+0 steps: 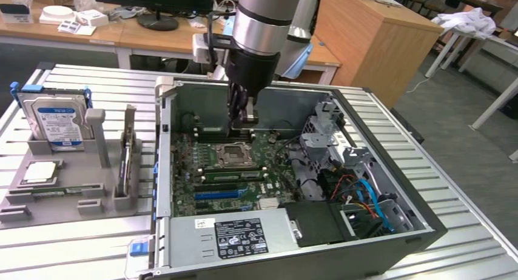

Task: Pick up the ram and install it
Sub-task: 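Press down the ram until it locks into place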

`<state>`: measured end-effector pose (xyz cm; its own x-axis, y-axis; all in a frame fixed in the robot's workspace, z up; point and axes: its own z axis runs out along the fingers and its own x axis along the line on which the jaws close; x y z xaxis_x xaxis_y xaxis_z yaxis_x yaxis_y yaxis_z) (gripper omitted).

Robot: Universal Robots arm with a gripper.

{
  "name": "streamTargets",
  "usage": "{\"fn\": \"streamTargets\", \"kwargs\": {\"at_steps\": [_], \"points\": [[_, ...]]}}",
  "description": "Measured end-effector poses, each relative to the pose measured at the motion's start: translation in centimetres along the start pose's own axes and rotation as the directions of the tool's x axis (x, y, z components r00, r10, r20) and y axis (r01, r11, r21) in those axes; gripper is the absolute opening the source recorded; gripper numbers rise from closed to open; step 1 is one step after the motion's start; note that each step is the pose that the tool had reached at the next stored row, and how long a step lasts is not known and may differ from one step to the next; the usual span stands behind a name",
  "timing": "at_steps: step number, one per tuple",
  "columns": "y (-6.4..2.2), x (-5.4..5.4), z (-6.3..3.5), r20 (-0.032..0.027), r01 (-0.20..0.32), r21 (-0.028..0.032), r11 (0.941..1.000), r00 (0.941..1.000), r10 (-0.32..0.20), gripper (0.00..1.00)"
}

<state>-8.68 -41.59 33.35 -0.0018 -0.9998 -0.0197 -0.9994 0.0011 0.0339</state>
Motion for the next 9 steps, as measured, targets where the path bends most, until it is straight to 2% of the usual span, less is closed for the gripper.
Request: {"fn": "streamTargets", "kwargs": {"at_steps": [4, 9], "points": [[-0.66, 0.0, -0.02, 0.0, 0.0, 0.0, 1.0, 1.0, 0.0, 0.11], [-1.99, 0.0, -0.07, 0.0, 0.0, -0.0002, 1.0, 1.0, 0.0, 0.11]]}}
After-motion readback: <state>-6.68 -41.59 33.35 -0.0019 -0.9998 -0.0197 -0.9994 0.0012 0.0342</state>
